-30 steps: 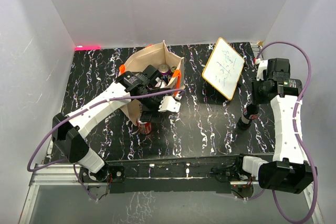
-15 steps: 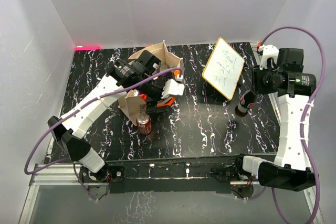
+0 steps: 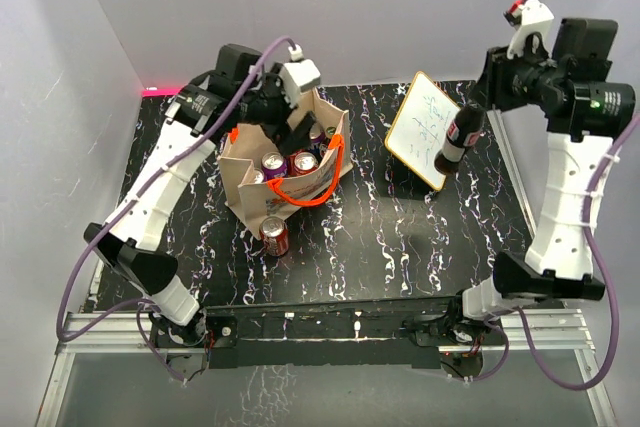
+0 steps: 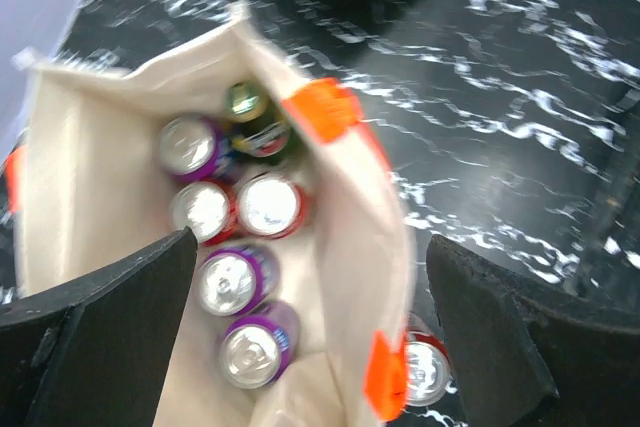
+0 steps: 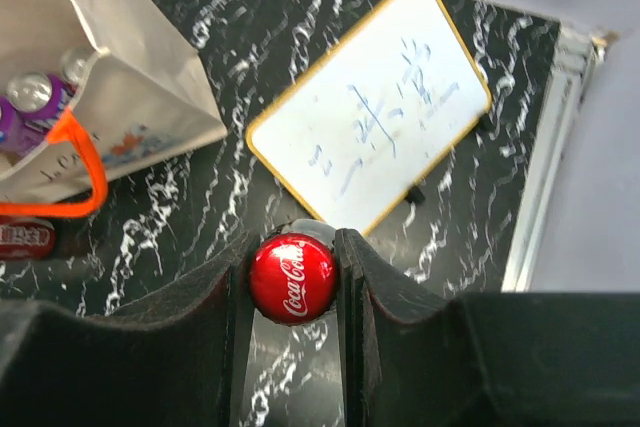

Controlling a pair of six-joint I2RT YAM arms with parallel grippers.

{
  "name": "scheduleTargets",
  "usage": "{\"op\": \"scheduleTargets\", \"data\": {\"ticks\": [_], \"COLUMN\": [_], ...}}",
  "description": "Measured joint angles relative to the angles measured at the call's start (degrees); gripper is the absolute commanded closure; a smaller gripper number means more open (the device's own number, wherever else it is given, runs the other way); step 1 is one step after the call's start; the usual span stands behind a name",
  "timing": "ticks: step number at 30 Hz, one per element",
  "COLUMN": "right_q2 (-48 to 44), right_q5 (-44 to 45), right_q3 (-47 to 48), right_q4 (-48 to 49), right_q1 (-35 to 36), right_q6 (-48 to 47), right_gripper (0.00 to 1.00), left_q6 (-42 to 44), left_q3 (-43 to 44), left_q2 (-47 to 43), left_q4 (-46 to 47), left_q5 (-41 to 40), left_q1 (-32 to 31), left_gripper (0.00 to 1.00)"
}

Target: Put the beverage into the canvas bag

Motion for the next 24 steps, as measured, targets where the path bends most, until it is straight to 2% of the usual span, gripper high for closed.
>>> {"op": "scheduleTargets", "data": {"ticks": [9, 12, 17, 24], "right_q2": [10.80, 11.56, 11.58, 13.79], "right_q5": [2.64, 2.43, 2.78, 2.58], "right_q3": [13.20, 14.05, 14.10, 15.89], "right_q4": [3.76, 7.23, 14.14, 22.23], "right_q1": [16.39, 20.61, 26.80, 34.97], "right_q6": [3.52, 5.16, 6.93, 10.01], "right_gripper": [0.92, 0.92, 0.92, 0.92], "left_q6": [-7.65, -9.11, -10.38, -10.69], "left_q3": [-1.66, -2.80, -7.93, -16.94], "left_q2": [0.37, 0.31, -0.98, -5.46], "left_q4": [5.20, 6.16, 6.19, 4.39], "left_q5": [-14.45, -17.22, -18.78, -16.31], "left_q1": [11.50, 15.65, 21.49, 26.40], "left_gripper": [0.03, 0.03, 0.04, 0.15]}}
